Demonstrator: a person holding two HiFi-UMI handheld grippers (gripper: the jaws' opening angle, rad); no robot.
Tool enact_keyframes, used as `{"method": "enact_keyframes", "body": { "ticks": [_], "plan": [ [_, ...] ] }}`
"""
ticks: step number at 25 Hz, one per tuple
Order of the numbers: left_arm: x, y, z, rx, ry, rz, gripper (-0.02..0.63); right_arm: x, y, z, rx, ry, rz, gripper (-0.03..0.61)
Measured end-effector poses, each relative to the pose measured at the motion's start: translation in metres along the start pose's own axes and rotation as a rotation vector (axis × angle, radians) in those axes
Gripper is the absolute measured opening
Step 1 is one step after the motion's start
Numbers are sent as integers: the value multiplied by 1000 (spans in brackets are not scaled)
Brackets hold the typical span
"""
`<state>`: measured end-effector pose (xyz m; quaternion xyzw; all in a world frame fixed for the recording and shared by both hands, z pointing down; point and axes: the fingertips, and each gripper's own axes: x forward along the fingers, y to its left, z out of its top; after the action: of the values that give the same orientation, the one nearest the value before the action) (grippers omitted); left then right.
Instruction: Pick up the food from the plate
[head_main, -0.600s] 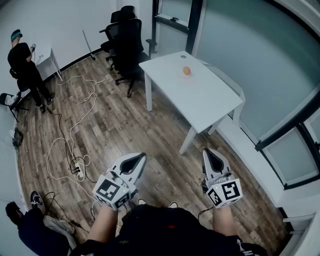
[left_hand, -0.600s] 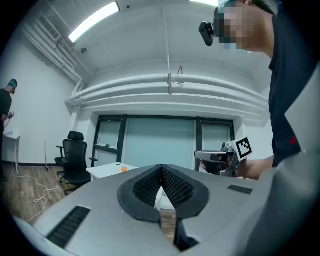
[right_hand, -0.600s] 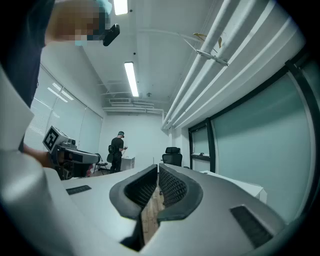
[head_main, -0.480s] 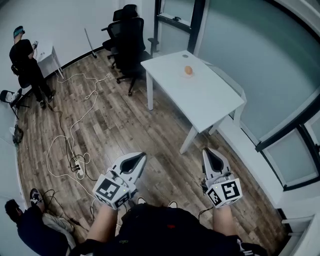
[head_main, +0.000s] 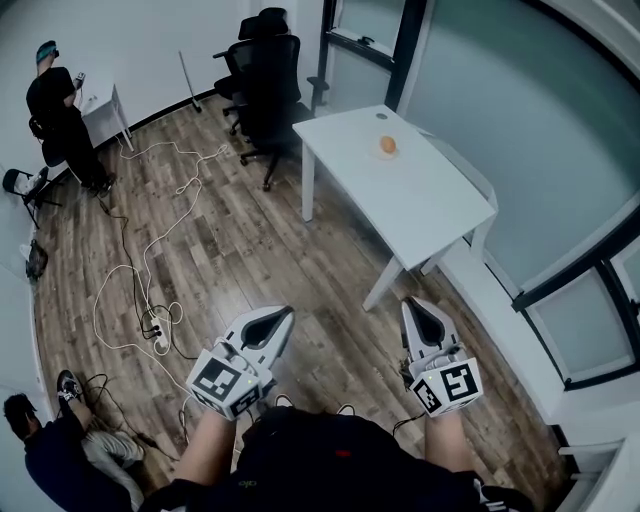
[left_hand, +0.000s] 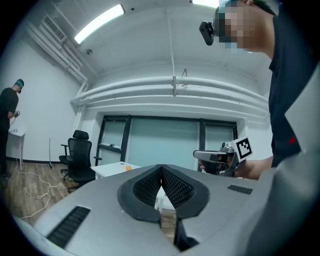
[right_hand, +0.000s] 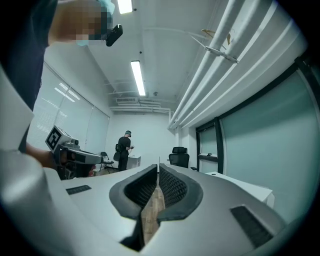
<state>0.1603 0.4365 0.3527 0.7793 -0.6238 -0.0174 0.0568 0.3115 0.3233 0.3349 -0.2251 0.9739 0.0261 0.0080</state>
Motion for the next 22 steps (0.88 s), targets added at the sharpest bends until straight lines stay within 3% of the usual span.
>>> {"method": "enact_keyframes", "body": {
  "ticks": [10, 17, 22],
  "plan": [
    [-53, 62, -11, 8, -4, 16, 23, 51, 60, -13, 13, 13, 7, 32],
    [-87, 109, -27, -31, 6, 42, 23, 92, 115, -32, -11, 49, 79, 32],
    [-91, 140, -31, -48, -1, 63, 23, 127, 122, -34, -24, 68, 96, 32]
  ]
}}
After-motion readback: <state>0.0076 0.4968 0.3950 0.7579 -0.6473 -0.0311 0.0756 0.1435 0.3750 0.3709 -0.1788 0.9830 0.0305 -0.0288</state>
